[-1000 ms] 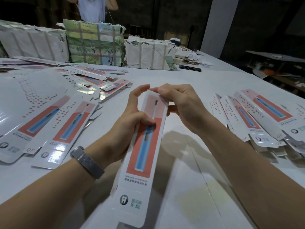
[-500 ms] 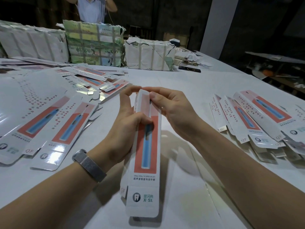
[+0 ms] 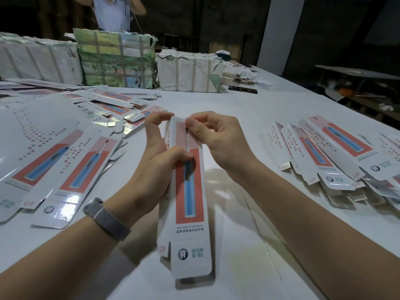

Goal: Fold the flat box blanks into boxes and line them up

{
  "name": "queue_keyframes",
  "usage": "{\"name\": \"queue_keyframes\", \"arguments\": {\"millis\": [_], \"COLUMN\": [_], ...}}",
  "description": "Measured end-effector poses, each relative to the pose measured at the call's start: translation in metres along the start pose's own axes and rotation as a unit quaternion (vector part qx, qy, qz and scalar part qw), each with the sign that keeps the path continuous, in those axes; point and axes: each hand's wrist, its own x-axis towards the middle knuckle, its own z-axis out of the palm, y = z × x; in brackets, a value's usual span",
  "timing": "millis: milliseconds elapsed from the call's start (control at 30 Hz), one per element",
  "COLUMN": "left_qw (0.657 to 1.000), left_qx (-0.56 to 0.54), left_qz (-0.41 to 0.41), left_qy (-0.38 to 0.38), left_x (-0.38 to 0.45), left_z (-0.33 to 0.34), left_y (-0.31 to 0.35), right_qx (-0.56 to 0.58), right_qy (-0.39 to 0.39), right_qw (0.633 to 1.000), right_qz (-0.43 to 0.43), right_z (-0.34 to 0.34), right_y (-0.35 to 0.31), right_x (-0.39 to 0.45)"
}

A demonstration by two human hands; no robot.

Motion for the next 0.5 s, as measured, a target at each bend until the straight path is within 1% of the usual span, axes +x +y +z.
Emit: {"name": "queue_keyframes", "arguments": {"millis": [67, 133, 167, 200, 233, 267, 300, 333, 367, 400, 433, 467, 500], "left_qw": [1.000, 0.999, 0.998, 0.997, 0.996, 0.996, 0.999, 0.999, 0.998, 0.996, 0.990, 0.985, 0.985], "left_qx": [-0.007, -0.027, -0.054, -0.076, -0.086, -0.081, -0.054, -0.049, -0.056, -0.076, -0.108, -0.114, -0.100], "left_qz": [0.005, 0.016, 0.018, 0.012, -0.002, -0.018, -0.001, 0.005, -0.001, -0.026, -0.078, -0.103, -0.094], "left_qy": [0.001, -0.014, -0.024, -0.026, -0.010, 0.017, 0.004, -0.003, -0.009, -0.028, -0.053, -0.084, -0.107], "left_x": [0.001, 0.001, 0.001, 0.003, 0.009, 0.015, 0.013, 0.009, 0.007, 0.009, 0.011, 0.009, 0.002], "left_z": [0.001, 0.002, 0.002, 0.004, 0.006, 0.009, 0.004, 0.001, 0.001, 0.003, 0.005, 0.006, 0.003], "left_y": [-0.001, -0.004, -0.006, -0.003, -0.001, 0.001, 0.004, 0.002, -0.001, -0.002, -0.001, -0.002, -0.005], "right_qx": [-0.031, -0.112, -0.146, -0.159, -0.151, -0.134, -0.123, -0.131, -0.157, -0.192, -0.227, -0.253, -0.275], "right_qy": [0.007, 0.017, 0.014, -0.004, -0.043, -0.097, -0.148, -0.181, -0.193, -0.190, -0.181, -0.172, -0.159], "right_qw": [0.999, 0.993, 0.988, 0.986, 0.987, 0.986, 0.981, 0.973, 0.965, 0.960, 0.954, 0.949, 0.946], "right_qz": [-0.006, -0.031, -0.047, -0.053, -0.040, -0.009, 0.031, 0.063, 0.078, 0.080, 0.076, 0.073, 0.069], "right_z": [0.001, 0.004, 0.005, 0.004, 0.001, -0.003, -0.009, -0.015, -0.021, -0.024, -0.026, -0.028, -0.031], "right_y": [-0.002, -0.004, -0.007, -0.011, -0.016, -0.021, -0.025, -0.029, -0.031, -0.031, -0.031, -0.030, -0.029], "right_x": [-0.002, -0.004, -0.005, -0.005, -0.005, -0.004, -0.002, 0.001, 0.002, 0.003, 0.003, 0.005, 0.007]}}
